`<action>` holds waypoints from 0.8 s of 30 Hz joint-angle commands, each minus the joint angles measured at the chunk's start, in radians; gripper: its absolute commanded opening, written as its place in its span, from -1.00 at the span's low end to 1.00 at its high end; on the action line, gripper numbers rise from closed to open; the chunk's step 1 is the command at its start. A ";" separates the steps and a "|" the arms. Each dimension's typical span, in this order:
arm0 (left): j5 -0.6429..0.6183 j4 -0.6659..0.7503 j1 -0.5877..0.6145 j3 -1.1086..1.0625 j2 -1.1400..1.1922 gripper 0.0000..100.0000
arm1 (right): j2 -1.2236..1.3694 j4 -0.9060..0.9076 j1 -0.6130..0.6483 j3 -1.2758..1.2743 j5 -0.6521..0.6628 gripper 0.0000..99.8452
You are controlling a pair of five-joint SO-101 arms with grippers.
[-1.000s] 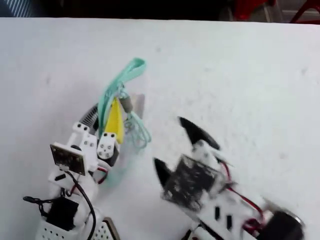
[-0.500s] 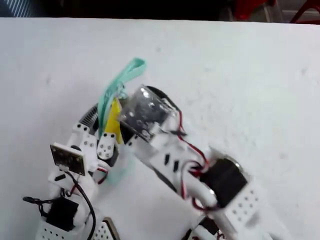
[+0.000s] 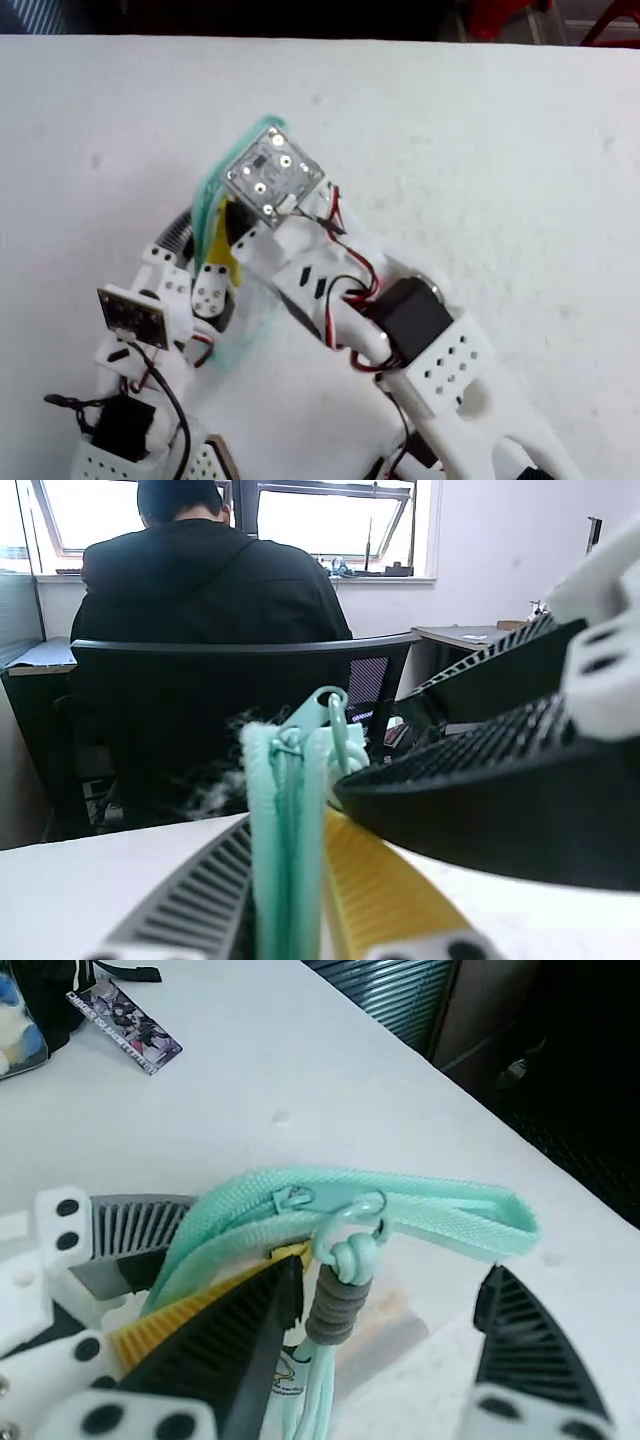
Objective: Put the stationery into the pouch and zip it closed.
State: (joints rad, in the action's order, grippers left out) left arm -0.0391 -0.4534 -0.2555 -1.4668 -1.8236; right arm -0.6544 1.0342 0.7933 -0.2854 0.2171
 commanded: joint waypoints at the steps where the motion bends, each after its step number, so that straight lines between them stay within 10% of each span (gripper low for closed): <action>1: -0.002 -0.006 0.004 0.011 -0.001 -0.96 | 0.012 -0.035 -0.001 0.008 -0.021 -0.46; 12: -0.002 -0.006 0.004 0.011 -0.001 -0.96 | 0.137 -0.062 -0.030 0.002 -0.072 -0.96; 24: -0.002 0.002 0.004 0.014 -0.001 -0.92 | 0.008 -0.076 -0.110 0.029 -0.078 -0.96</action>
State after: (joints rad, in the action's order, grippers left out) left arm -0.0391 -0.4580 -0.2555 -1.4668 -1.8236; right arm -0.5654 0.9820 0.6951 -0.2823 0.1511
